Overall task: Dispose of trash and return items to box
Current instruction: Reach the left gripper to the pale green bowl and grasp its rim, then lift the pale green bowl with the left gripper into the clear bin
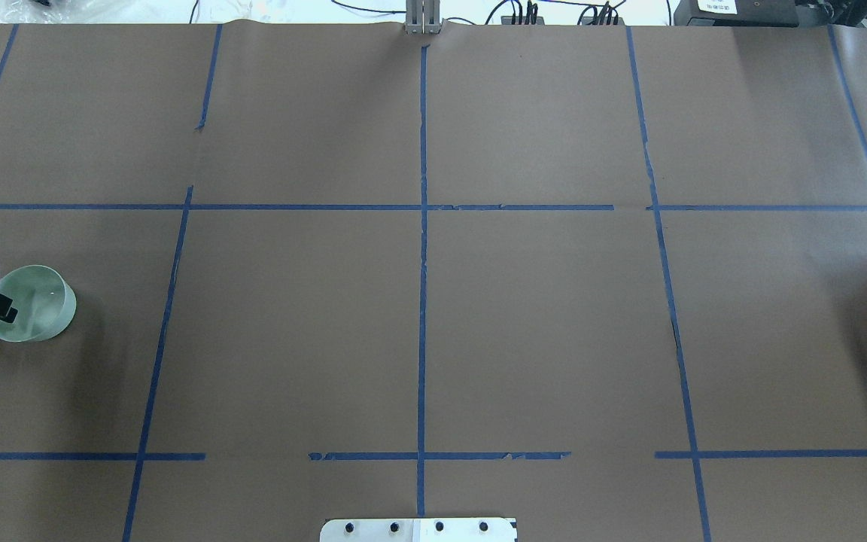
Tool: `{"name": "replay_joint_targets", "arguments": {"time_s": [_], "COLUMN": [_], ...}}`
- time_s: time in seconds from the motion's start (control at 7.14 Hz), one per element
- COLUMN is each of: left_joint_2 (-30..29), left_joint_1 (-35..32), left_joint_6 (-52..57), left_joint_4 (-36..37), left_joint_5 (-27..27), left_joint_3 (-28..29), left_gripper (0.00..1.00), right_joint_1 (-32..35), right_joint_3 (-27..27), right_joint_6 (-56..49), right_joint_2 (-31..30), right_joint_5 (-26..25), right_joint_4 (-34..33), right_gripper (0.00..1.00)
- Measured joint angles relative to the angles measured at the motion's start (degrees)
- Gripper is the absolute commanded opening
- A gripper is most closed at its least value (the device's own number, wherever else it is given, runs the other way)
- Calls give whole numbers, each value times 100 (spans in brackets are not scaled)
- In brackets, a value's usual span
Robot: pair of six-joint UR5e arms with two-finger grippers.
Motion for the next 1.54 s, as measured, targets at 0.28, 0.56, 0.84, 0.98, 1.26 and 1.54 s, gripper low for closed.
{"name": "replay_joint_targets", "arguments": {"time_s": [0.28, 0.56, 0.84, 0.98, 1.26, 1.54], "left_joint_2": [-5, -7, 42, 143, 635, 979], "left_joint_1": [12, 22, 2, -31, -321, -1325], "left_joint_6": [0, 6, -184, -357, -253, 943], "left_joint_4": [-37, -156, -431, -528, -580, -561], "left_joint_5": [0, -9, -44, -84, -312, -439], "left_joint_3": [42, 50, -105, -393, -1146, -1312], "left_gripper": [0, 0, 0, 0, 0, 0], "right_joint_1": [-18, -21, -22, -22, -22, -22], "right_joint_3": [6, 7, 7, 20, 32, 35], "right_joint_6": [3, 2, -10, -12, -14, -14], "right_joint_2": [0, 0, -9, -13, -17, -18], "right_joint_5": [14, 16, 16, 16, 16, 16], "right_joint_4": [1, 1, 3, 6, 9, 9], "right_gripper": [100, 100, 100, 100, 100, 100]}}
